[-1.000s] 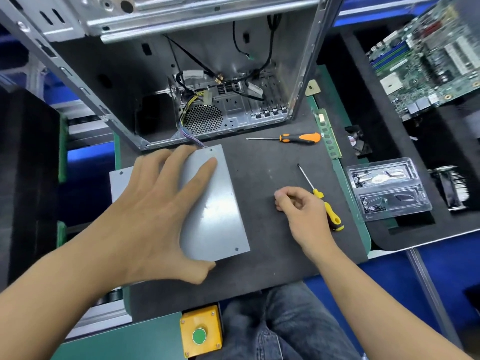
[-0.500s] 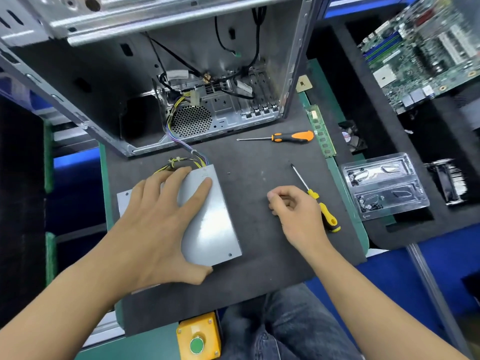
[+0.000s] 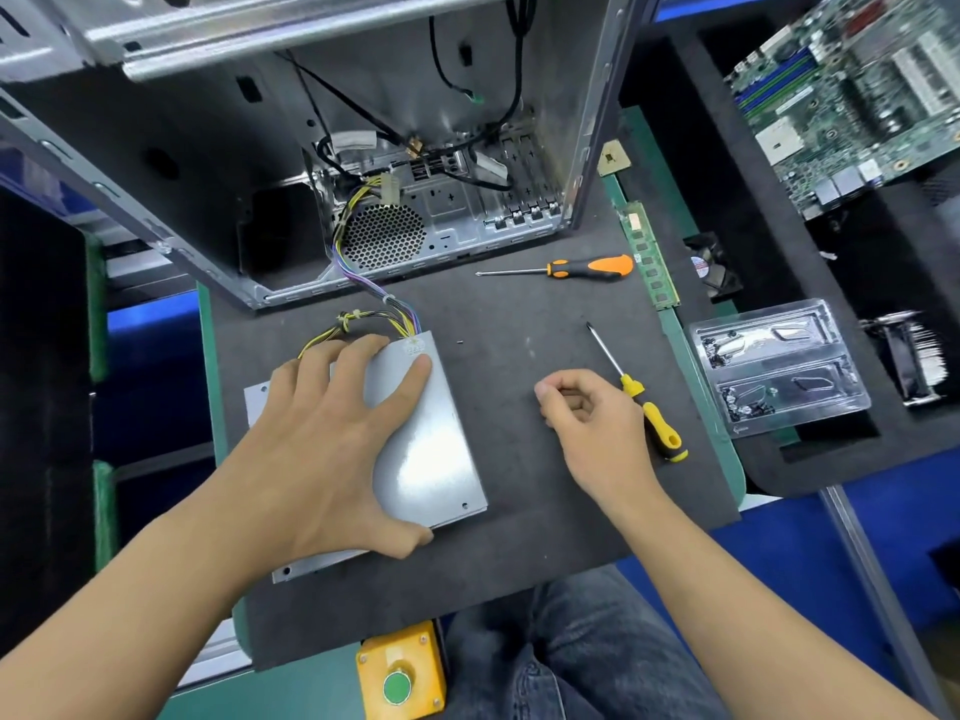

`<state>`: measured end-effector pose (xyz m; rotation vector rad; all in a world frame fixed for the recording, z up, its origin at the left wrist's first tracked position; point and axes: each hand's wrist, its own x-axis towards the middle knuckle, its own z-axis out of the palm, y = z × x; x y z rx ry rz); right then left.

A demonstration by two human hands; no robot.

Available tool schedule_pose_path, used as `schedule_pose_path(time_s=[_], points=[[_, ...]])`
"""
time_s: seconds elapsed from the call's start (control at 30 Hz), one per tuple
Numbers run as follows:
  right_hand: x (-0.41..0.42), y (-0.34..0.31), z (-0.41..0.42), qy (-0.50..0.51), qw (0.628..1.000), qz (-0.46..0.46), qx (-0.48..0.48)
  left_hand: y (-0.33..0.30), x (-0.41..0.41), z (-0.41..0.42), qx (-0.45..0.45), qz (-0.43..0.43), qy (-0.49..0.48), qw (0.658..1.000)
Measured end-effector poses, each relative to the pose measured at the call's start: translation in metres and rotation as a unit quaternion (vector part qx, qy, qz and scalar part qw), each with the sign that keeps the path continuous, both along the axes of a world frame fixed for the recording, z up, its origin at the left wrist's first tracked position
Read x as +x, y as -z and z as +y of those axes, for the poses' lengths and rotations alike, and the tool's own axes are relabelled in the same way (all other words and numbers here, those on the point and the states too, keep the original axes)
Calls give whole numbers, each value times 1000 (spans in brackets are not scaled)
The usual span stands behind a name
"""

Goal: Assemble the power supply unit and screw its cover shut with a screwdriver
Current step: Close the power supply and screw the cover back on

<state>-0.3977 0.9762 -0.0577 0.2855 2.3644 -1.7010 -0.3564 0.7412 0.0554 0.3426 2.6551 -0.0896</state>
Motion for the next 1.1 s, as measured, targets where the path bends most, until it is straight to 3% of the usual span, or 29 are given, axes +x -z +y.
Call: schedule_pose_path(time_s=[0.3, 0.57, 0.87, 1.1], points=[[0, 1, -2, 1, 1000, 8, 9, 7, 2, 5, -27, 7, 30, 999], [1, 3, -3, 6, 1000, 15, 14, 34, 5, 36, -14, 79, 48, 996], [5, 4, -5, 15, 999, 33, 39, 40, 9, 42, -35, 105, 35, 993], [1, -3, -3, -52, 989, 68, 124, 37, 10, 42, -39, 79, 19, 996]])
